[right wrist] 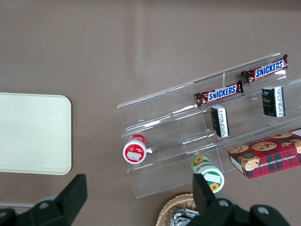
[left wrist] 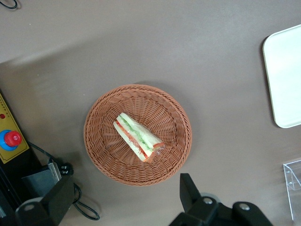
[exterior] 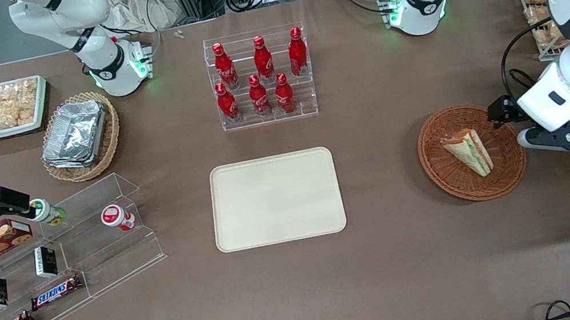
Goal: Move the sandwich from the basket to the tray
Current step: 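Move the open left gripper over the wrapped sandwich in the basket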
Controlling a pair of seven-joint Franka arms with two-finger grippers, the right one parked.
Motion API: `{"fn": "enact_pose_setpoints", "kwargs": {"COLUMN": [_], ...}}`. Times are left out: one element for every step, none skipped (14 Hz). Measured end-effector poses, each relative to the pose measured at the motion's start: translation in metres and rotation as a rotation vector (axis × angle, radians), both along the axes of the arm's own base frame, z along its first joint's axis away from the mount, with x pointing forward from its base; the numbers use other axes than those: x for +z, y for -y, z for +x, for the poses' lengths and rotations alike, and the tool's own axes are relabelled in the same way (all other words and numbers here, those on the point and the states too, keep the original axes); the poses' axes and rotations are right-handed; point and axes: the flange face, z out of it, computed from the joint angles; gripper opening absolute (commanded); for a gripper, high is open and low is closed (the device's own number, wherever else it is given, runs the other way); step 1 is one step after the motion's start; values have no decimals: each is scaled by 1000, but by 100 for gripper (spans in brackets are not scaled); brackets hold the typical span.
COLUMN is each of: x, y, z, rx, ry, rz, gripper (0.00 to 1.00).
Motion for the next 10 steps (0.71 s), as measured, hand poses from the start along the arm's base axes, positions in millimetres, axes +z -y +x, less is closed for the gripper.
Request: {"fn": "enact_pose_setpoints", "kwargs": {"x": [0,0,-1,-3,-6,-9,-12,-16,-22,-30], "y": [0,0,0,0,0,0,0,0,1,1], "z": [0,0,0,1,2,3,4,5,5,5], "rx": [1,2,3,4,5,11,41,104,191,280], "ry": [0,-1,-3,-7,-12,-16,-21,-26,-33,-43], "rz": [-4,-9,-11,-11,-11,-11,-8,-1,8,20], "gripper": [100,100,100,100,100,100,100,100,100,100]}}
